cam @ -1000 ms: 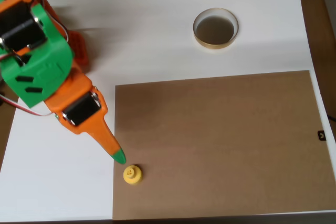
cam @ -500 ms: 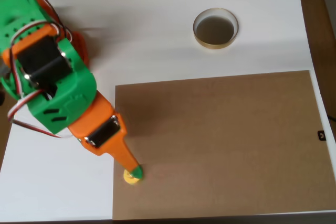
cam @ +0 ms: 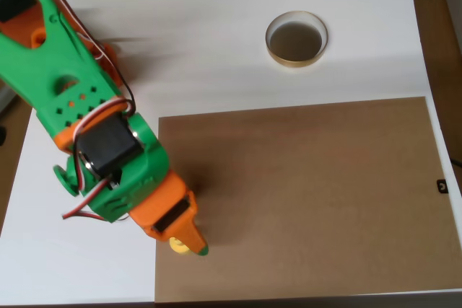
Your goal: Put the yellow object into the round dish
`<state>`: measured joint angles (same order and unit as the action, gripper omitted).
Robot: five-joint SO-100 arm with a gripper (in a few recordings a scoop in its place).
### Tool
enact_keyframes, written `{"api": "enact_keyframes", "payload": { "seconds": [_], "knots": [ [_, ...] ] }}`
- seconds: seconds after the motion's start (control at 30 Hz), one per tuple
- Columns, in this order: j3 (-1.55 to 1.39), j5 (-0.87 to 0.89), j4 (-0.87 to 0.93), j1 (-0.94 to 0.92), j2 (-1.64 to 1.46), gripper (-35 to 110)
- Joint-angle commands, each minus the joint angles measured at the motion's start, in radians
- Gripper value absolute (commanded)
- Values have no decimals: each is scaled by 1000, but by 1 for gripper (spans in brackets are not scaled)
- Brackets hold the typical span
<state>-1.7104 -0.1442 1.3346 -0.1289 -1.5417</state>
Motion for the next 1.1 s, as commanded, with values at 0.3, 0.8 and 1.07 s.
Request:
{"api": "enact_keyframes", "payload": {
  "seconds": [0.3, 0.8, 1.07],
  "knots": [
    [147, 0, 31, -43, 114, 29],
    [204, 8, 25, -49, 207, 27],
    [218, 18, 17, -43, 249, 24]
  ]
}}
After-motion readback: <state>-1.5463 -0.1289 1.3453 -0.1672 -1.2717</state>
